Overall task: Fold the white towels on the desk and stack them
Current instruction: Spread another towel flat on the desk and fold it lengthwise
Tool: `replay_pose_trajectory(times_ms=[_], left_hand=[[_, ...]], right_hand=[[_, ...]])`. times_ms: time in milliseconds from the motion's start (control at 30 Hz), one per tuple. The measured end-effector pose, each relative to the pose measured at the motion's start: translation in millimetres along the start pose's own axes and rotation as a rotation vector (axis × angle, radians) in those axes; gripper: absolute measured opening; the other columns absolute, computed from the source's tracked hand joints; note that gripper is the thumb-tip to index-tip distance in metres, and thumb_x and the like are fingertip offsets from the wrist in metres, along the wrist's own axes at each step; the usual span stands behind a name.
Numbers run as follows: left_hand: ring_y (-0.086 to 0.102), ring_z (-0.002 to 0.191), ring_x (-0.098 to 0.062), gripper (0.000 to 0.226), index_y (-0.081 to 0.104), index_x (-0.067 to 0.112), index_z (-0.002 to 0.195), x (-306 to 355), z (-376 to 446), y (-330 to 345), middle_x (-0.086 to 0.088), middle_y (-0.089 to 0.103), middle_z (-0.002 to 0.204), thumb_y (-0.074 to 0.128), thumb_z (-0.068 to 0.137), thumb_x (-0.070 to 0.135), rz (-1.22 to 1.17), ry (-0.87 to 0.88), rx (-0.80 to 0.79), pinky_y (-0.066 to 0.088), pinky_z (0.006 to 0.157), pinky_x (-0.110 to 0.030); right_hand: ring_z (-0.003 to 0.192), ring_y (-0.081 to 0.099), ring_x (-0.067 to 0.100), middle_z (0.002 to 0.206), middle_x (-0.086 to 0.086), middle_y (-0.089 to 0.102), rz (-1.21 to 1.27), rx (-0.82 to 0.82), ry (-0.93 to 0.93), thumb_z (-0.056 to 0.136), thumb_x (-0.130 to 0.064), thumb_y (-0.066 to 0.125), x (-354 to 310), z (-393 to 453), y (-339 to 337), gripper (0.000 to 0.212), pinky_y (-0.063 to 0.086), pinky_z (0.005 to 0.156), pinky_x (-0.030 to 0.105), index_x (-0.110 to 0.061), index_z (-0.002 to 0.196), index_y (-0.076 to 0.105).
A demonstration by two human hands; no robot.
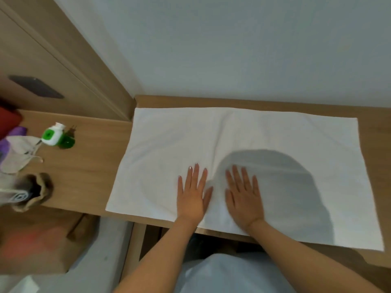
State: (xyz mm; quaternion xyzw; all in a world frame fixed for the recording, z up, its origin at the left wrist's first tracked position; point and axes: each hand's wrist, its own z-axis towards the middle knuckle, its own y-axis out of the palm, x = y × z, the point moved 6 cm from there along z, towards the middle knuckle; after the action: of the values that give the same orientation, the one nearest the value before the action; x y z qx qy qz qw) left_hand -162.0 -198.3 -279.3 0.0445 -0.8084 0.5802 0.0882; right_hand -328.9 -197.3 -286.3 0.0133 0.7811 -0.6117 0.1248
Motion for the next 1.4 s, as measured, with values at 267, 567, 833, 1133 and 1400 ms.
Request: replay_pose_trajectory(times_ms=[267, 567, 833, 1133, 1400], left_hand=[[-0.007, 0.151, -0.019, 0.058, 0.004, 0.028, 0.157, -142.0, -31.5, -10.6, 0.000, -0.005, 0.164, 0.009, 0.102, 0.047, -0.006, -0.158, 0.092, -0.004, 0.123, -0.043], [0.000, 0.152, -0.023, 0.065, 0.007, 0.020, 0.157, -207.0, -37.3, -38.1, -0.008, 0.004, 0.164, 0.005, 0.099, 0.048, -0.024, -0.209, 0.119, 0.004, 0.123, -0.045], [0.046, 0.136, -0.027, 0.033, 0.066, 0.012, 0.123, -129.6, 19.5, -115.8, -0.007, 0.055, 0.141, 0.060, 0.091, 0.006, -0.384, -0.004, 0.442, 0.023, 0.119, -0.049], [-0.013, 0.151, -0.019, 0.059, -0.015, 0.037, 0.151, -90.1, 147.5, -61.6, 0.003, -0.017, 0.163, 0.010, 0.101, 0.054, -0.046, -0.127, 0.063, -0.013, 0.117, -0.057], [0.016, 0.150, -0.029, 0.061, 0.027, 0.028, 0.154, -151.6, 175.9, -88.6, -0.005, 0.019, 0.163, 0.018, 0.099, 0.051, -0.028, -0.070, 0.203, 0.009, 0.121, -0.049]], right_hand=[[0.150, 0.003, 0.022, 0.163, 0.000, 0.005, -0.020, 0.013, 0.013, 0.098, -0.041, 0.022, 0.1, -0.4, 1.1, 0.062, 0.005, 0.120, 0.047, -0.021, 0.156, 0.010], [0.148, -0.016, 0.019, 0.162, -0.001, -0.014, -0.094, -0.063, 0.042, 0.100, -0.048, 0.001, -5.1, -5.3, -3.8, 0.060, -0.005, 0.121, 0.043, -0.024, 0.154, -0.007], [0.148, 0.016, 0.022, 0.158, 0.007, 0.018, 0.205, 0.109, 0.022, 0.101, -0.010, 0.044, -44.6, 34.3, -55.7, 0.052, -0.004, 0.119, 0.023, -0.003, 0.150, 0.028], [0.150, 0.001, 0.024, 0.163, 0.003, 0.002, 0.072, 0.041, 0.090, 0.103, -0.033, 0.024, -46.9, 159.0, -42.2, 0.057, -0.002, 0.121, 0.038, -0.015, 0.155, 0.012], [0.150, 0.006, 0.023, 0.163, 0.005, 0.009, 0.052, 0.063, 0.097, 0.097, -0.038, 0.027, -41.8, 160.8, -30.8, 0.062, 0.007, 0.121, 0.045, -0.018, 0.155, 0.018]])
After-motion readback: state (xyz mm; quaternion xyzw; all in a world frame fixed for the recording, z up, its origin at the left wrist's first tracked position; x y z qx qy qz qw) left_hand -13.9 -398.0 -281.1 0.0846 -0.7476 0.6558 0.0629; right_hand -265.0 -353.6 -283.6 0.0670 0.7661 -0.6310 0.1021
